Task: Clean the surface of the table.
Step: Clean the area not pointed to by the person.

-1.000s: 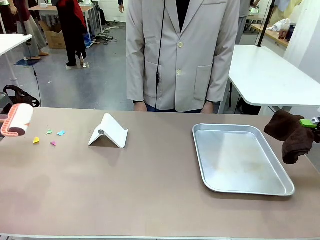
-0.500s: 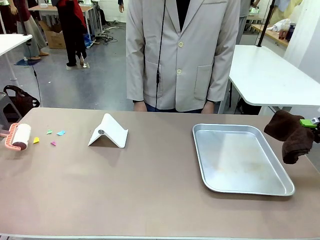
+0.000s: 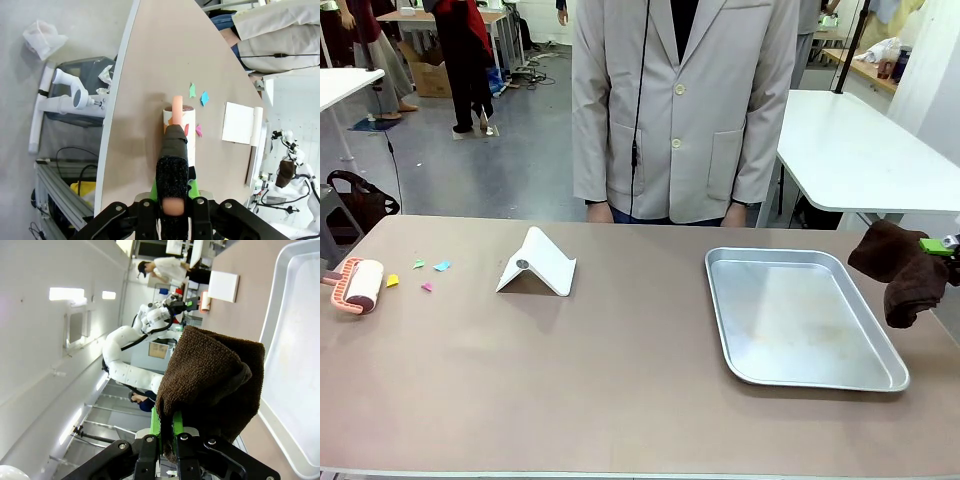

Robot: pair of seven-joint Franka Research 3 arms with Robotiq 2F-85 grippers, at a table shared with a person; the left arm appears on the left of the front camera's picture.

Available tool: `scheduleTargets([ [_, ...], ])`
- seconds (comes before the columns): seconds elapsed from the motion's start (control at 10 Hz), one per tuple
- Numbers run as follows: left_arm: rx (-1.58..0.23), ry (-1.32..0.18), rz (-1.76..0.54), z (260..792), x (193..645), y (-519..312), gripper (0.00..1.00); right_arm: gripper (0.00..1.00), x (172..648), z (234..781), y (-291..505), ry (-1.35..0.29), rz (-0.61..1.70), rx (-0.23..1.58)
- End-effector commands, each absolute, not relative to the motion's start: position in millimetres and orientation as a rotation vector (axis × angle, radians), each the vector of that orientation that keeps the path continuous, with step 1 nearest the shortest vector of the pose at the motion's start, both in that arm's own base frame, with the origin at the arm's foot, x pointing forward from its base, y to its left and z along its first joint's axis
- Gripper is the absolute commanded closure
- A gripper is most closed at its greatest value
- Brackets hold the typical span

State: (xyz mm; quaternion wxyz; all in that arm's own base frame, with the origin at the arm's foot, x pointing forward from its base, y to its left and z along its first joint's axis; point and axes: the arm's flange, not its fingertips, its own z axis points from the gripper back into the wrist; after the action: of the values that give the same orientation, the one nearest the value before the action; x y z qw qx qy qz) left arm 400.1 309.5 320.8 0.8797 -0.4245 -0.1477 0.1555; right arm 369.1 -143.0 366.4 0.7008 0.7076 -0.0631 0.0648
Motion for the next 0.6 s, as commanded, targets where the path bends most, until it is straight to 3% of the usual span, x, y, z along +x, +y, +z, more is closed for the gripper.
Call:
scheduleTargets([
  [0.0,-0.87,-0.286,0.349,317,401,305,0.78,0.89,372,372,-143,-0.139,0.151,1.591],
  [0.5,-0.847,-0.176,0.317,297,419,275,0.78,0.89,372,372,-143,-0.139,0.151,1.591],
])
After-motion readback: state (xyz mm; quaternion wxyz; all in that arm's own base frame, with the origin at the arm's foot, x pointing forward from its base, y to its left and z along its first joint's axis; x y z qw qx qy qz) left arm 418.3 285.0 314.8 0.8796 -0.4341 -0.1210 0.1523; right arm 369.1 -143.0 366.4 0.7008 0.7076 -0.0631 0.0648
